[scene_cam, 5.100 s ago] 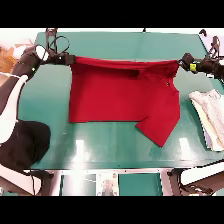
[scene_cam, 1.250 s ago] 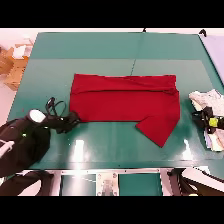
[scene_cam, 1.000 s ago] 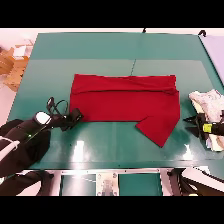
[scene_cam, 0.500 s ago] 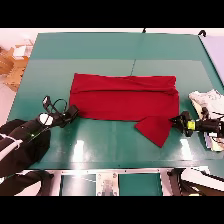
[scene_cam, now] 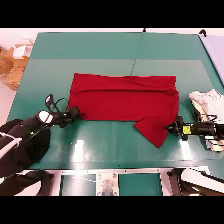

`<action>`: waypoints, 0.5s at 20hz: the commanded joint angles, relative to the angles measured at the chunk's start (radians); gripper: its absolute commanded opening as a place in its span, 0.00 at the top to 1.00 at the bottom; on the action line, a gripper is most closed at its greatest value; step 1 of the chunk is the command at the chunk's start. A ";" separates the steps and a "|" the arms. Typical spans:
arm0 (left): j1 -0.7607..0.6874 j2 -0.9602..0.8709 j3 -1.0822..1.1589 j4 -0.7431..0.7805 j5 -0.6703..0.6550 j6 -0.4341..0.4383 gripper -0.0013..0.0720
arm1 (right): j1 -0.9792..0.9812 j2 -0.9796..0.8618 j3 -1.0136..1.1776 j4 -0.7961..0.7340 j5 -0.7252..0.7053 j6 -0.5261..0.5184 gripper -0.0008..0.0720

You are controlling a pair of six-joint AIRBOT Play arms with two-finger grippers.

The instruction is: Fold the shirts.

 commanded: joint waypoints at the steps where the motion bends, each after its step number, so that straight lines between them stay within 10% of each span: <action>1: 0.000 0.041 0.006 0.155 -0.170 -0.004 0.95 | 0.001 0.084 -0.003 -0.083 0.014 0.031 0.96; 4: 0.000 0.146 0.005 0.427 -0.369 -0.146 0.95 | 0.001 0.234 -0.003 -0.255 0.058 0.172 0.96; 10: 0.000 0.383 0.006 0.627 -0.713 -0.162 0.95 | 0.008 0.457 0.001 -0.407 0.186 0.319 0.96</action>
